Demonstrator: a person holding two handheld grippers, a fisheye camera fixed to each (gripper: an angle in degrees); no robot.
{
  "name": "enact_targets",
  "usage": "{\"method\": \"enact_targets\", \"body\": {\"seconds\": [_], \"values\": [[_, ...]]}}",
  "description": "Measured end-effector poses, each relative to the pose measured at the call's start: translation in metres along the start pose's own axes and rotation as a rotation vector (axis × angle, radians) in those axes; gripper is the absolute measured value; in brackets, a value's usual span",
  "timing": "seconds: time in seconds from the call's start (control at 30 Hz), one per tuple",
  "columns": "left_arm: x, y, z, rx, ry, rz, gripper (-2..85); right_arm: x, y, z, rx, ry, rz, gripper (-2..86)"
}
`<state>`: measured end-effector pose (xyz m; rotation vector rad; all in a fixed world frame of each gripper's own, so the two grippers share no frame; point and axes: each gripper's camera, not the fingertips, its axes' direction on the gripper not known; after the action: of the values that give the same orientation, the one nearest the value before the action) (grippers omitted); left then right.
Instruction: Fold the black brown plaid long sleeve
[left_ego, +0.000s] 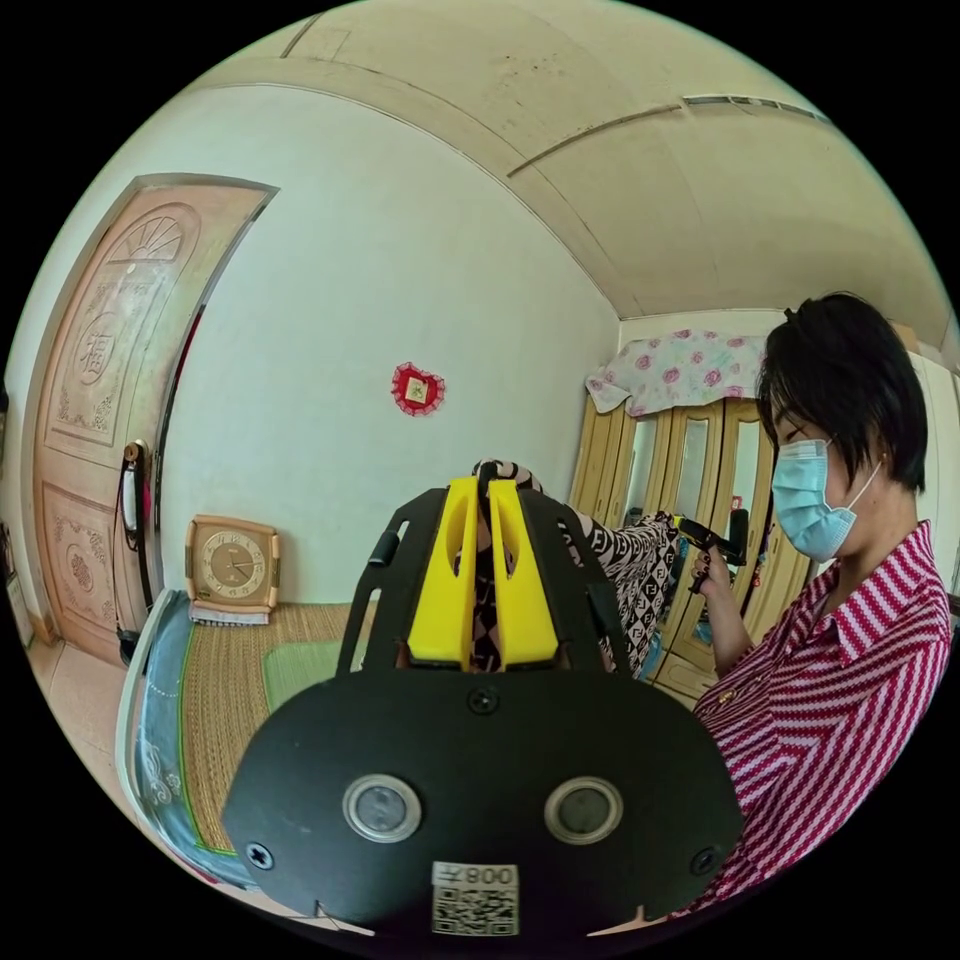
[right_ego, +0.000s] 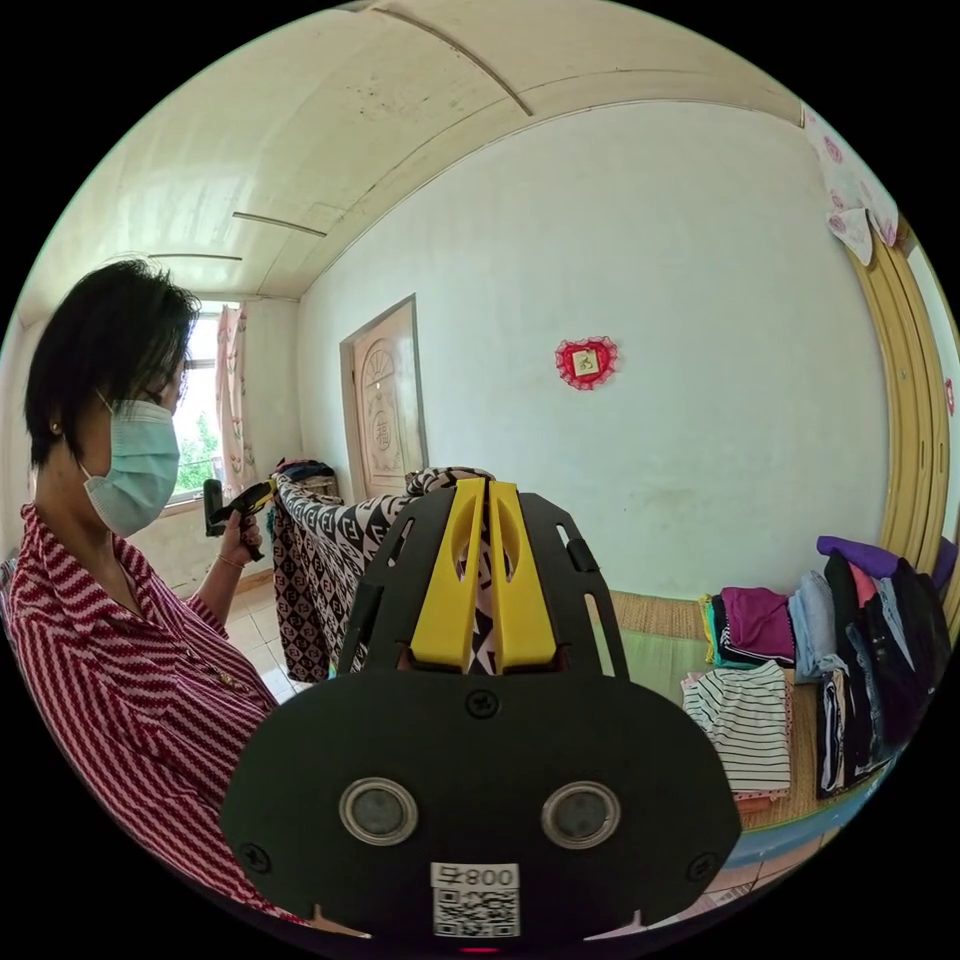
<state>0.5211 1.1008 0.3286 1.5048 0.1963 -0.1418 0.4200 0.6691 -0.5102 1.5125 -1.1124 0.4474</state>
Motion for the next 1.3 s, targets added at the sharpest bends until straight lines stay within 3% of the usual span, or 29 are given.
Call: {"method": "enact_targets", "body": {"seconds": [0.43,0.7,0.87,1.0,1.17,1.23,1.3], "values": [[-0.007,-0.118,0.018,0.004,-0.003,-0.024,1.7,-0.019,0.030,0.014,-0.004,-0.019,0.002,0.2],[-0.053,-0.225,0.085,-0.054,-0.007,-0.038,1.8,-0.003,0.038,0.071,-0.061,0.016,0.007,0.2],[-0.120,-0.289,0.167,-0.143,-0.075,-0.077,2.0,0.061,0.036,0.174,-0.169,0.019,0.061,0.3],[-0.217,-0.322,0.275,-0.285,-0.138,-0.261,2.7,0.142,0.045,0.295,-0.344,-0.005,0.182,0.3],[-0.310,-0.304,0.387,-0.562,-0.275,-0.459,4.4,0.270,0.140,0.464,-0.645,0.000,0.521,0.5],[-0.328,-0.287,0.410,-0.665,-0.329,-0.505,4.9,0.296,0.186,0.489,-0.686,0.011,0.615,0.7],[-0.340,-0.260,0.428,-0.792,-0.265,-0.556,5.6,0.308,0.232,0.504,-0.715,-0.019,0.671,1.0]]}}
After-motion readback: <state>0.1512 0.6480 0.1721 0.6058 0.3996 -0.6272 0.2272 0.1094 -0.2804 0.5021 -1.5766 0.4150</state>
